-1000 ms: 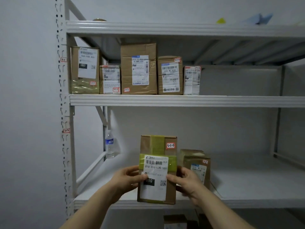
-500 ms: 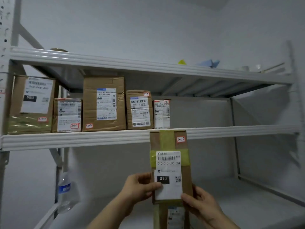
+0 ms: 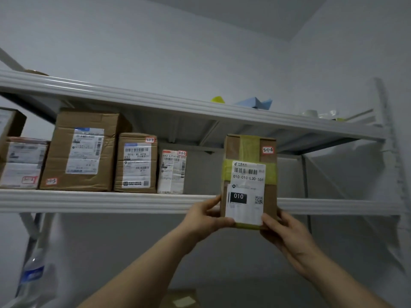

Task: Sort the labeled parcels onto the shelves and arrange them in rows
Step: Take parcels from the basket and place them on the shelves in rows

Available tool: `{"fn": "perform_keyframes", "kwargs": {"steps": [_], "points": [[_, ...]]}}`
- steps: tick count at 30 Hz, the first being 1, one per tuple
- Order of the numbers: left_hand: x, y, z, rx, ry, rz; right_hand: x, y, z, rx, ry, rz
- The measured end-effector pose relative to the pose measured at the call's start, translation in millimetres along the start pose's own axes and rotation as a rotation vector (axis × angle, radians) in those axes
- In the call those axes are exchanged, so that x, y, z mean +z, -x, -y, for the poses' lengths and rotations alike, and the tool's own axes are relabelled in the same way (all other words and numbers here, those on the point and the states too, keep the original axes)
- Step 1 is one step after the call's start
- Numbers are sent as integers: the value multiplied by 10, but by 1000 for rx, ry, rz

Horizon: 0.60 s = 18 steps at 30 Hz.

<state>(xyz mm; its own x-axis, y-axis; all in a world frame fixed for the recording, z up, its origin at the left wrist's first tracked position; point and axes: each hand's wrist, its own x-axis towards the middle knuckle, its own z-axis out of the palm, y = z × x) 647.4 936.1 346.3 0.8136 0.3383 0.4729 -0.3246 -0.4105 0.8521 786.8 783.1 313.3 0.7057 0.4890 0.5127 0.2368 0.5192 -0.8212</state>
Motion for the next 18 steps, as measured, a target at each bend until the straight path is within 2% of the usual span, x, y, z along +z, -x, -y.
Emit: {"fn": "perform_keyframes", "kwargs": {"steps": [7,11,13,18], "points": [[145,-585,-262,110,-112,-231,-170,-811,415,-121,362,51],[66,-790,-315,176,-168,-357,-37,-1145,424,-114,433,155],[17,-850,-328,171,-210,-414,18,-1294,383,-141,444,145],[-344,-855,-193,112,-725,-719,241,-1614,251,-175,516,155]]}}
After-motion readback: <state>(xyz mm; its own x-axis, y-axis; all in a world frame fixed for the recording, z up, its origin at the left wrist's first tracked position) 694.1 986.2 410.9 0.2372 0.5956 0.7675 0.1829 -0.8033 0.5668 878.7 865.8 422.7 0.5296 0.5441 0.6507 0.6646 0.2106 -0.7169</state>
